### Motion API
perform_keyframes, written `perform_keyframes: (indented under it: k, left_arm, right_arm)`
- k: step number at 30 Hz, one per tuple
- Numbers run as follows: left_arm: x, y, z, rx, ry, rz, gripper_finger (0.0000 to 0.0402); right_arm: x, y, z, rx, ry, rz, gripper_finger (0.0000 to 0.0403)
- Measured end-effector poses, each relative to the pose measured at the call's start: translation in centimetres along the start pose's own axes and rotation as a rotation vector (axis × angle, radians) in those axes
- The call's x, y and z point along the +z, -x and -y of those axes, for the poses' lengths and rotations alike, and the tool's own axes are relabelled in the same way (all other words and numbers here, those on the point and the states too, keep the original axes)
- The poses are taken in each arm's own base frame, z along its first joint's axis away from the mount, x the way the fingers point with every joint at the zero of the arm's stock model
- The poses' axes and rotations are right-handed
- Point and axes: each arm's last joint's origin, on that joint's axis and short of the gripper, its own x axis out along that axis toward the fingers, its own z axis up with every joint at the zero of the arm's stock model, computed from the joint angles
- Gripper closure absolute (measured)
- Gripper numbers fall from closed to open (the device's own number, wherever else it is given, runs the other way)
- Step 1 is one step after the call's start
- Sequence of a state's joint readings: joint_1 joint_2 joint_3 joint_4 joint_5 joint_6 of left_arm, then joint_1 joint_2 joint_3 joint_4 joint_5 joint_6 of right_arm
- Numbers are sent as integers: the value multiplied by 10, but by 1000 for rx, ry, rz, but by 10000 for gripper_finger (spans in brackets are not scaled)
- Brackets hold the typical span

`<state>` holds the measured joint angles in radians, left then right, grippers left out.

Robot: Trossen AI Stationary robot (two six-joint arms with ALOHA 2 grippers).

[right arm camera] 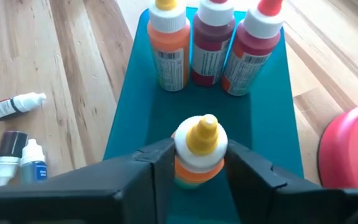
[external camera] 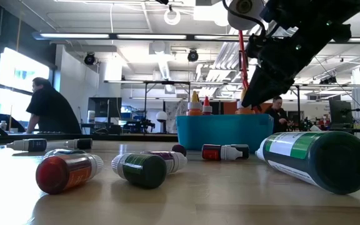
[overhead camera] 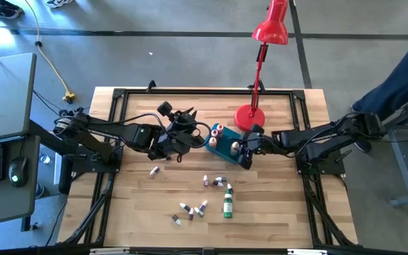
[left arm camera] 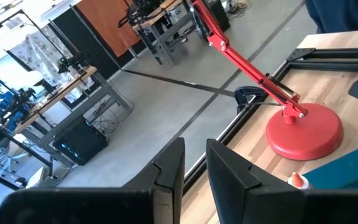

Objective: Pick & Place food coloring
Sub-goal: Put the big yellow food coloring bottle into the blue container

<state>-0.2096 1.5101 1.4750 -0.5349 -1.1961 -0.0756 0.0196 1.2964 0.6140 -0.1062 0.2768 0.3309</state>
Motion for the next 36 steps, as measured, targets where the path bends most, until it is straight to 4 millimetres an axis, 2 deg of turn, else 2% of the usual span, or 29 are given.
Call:
perform_keyframes:
  k: [5, 11, 18, 23, 29, 36]
  left_arm:
    - [0, 0, 0, 0, 0, 0, 339]
    - [0, 0, 0, 0, 0, 0, 339]
    - [0, 0, 0, 0, 0, 0, 339]
    - [0, 0, 0, 0, 1, 0, 339]
    - [0, 0, 0, 0, 1, 0, 339]
    - [-1, 0, 0, 0, -12, -6, 339]
  right_arm:
    - [1, 0, 0, 5, 17, 14, 299]
    - [10, 0, 2, -68, 55, 110, 279]
    - [17, -5, 22, -143, 18, 127, 292]
    - [25, -7, 35, -113, 4, 162, 291]
    - [24, -23, 39, -62, -7, 148, 282]
    - [19, -48, 38, -105, 39, 145, 287]
